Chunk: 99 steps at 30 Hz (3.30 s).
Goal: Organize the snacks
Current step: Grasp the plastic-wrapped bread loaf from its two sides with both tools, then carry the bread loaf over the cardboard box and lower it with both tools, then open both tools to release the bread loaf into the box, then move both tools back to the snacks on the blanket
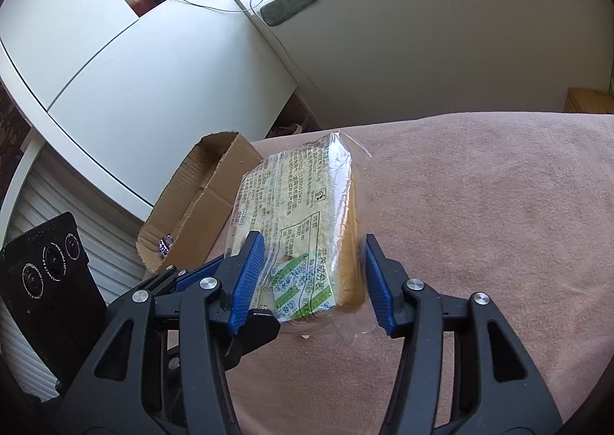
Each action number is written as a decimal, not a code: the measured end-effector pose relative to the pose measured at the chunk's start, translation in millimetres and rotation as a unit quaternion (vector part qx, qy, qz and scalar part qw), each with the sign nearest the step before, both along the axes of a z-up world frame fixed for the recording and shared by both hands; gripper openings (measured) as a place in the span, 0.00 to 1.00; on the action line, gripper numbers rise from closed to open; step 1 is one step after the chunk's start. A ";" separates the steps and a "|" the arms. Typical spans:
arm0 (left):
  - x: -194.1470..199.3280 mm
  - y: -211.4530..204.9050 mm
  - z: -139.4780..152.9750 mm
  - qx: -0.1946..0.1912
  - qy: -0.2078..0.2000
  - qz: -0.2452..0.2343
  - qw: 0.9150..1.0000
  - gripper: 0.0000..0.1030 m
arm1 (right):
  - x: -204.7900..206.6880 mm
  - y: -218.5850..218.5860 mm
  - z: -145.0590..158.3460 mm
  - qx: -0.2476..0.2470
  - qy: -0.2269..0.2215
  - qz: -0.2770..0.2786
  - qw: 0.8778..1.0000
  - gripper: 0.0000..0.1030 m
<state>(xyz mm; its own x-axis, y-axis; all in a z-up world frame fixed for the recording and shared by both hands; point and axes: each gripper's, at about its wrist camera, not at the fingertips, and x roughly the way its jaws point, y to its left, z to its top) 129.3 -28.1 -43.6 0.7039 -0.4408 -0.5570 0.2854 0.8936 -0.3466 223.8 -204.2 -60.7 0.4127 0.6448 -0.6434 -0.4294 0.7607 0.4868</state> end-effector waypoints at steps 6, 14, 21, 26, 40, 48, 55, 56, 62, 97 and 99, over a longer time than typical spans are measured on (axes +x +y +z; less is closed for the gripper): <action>-11.0 23.4 7.5 -0.005 -0.011 0.018 1.000 0.60 | -7.2 26.7 12.6 -0.002 -0.011 0.016 1.000 0.52; -20.9 48.4 12.3 -0.006 -0.020 0.047 0.999 0.60 | -12.6 70.7 21.8 -0.004 -0.020 0.045 0.999 0.52; -32.2 79.2 15.5 -0.007 -0.026 0.075 0.997 0.60 | -15.9 111.7 25.5 -0.004 -0.023 0.071 0.997 0.52; -39.7 102.2 13.6 -0.009 -0.027 0.095 0.995 0.60 | -16.7 140.2 25.9 -0.006 -0.023 0.090 0.996 0.52; -48.7 168.0 3.9 -0.013 -0.020 0.150 0.988 0.60 | -16.3 220.4 19.1 -0.009 -0.017 0.141 0.990 0.52; -50.4 191.5 -4.9 -0.013 -0.012 0.170 0.985 0.60 | -9.6 253.4 4.9 -0.009 -0.009 0.160 0.987 0.52; -47.4 202.8 -10.3 -0.009 -0.008 0.179 0.984 0.60 | -4.1 268.4 -7.3 -0.009 0.002 0.169 0.986 0.52; -48.2 204.4 -11.2 -0.009 -0.007 0.180 0.984 0.60 | -4.6 267.9 -8.3 -0.009 0.002 0.170 0.985 0.52; -43.3 205.5 -13.9 0.016 -0.001 0.195 0.981 0.60 | -5.2 273.3 -13.5 -0.016 0.005 0.173 0.985 0.52; -115.1 105.1 75.9 0.017 -0.087 0.121 0.989 0.60 | -109.6 66.3 69.2 0.020 -0.122 0.007 0.992 0.84; -125.1 97.2 88.1 0.004 -0.101 0.114 0.988 0.60 | -123.2 45.4 76.6 0.026 -0.134 -0.001 0.991 0.84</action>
